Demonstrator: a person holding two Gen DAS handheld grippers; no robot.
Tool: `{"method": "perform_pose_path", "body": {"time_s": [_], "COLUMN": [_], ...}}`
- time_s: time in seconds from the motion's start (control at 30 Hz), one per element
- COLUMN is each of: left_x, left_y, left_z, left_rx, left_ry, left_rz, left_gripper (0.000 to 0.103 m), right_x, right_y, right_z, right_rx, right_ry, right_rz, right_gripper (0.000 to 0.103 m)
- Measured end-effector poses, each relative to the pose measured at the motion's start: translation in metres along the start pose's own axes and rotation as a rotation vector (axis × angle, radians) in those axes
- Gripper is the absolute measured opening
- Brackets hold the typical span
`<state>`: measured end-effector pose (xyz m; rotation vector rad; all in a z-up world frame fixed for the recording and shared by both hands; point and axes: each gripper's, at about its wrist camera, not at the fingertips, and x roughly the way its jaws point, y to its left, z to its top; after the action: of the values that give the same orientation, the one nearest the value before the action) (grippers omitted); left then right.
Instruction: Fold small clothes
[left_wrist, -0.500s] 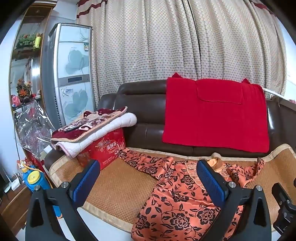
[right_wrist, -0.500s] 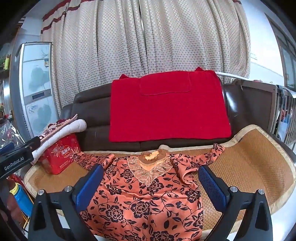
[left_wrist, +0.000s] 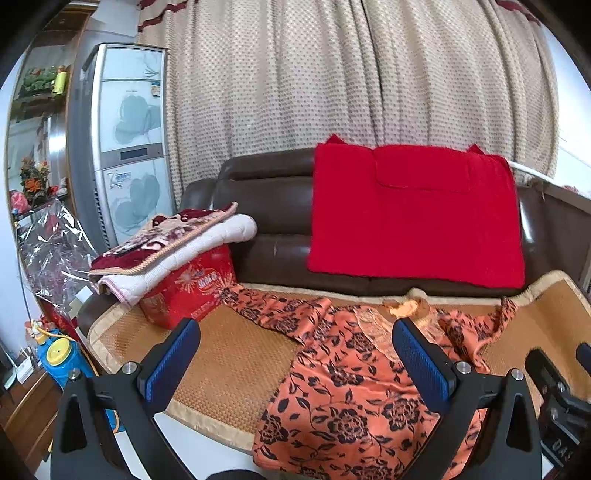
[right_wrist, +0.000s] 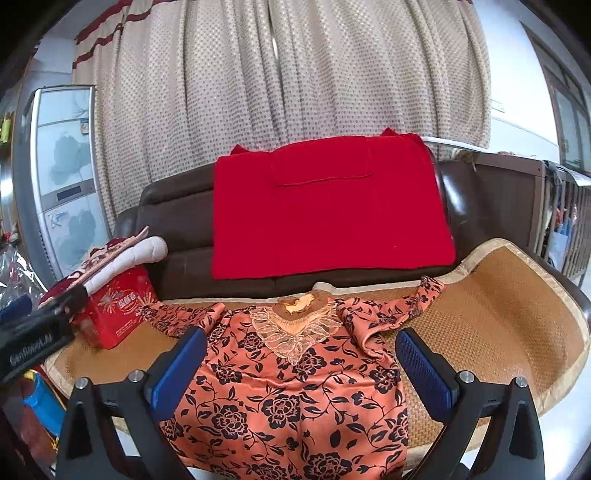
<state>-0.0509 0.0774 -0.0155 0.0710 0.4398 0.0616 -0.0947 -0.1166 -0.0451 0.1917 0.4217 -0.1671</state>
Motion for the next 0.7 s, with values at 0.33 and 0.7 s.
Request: {"method": "perform_pose_path", "body": {"time_s": [0.33,0.7], "left_x": [0.006,0.019], "left_y": [-0.021,-0.021], "left_z": [-0.027,-0.023], "left_rx": [0.066,0.064], "left_ry": [0.074,0.084], "left_rz": [-0.051,-0.042], "left_gripper": [0.103,0.103], "right_x": [0.001,0.016], "right_y": [-0.011,-0.013], "right_z": [-0.012,-0.014], "right_rx": [-0.003,0.027], "right_ry": [0.020,0.052], "right_rz": [-0.048,-0.029], "right_gripper": [0.103,0.103]}}
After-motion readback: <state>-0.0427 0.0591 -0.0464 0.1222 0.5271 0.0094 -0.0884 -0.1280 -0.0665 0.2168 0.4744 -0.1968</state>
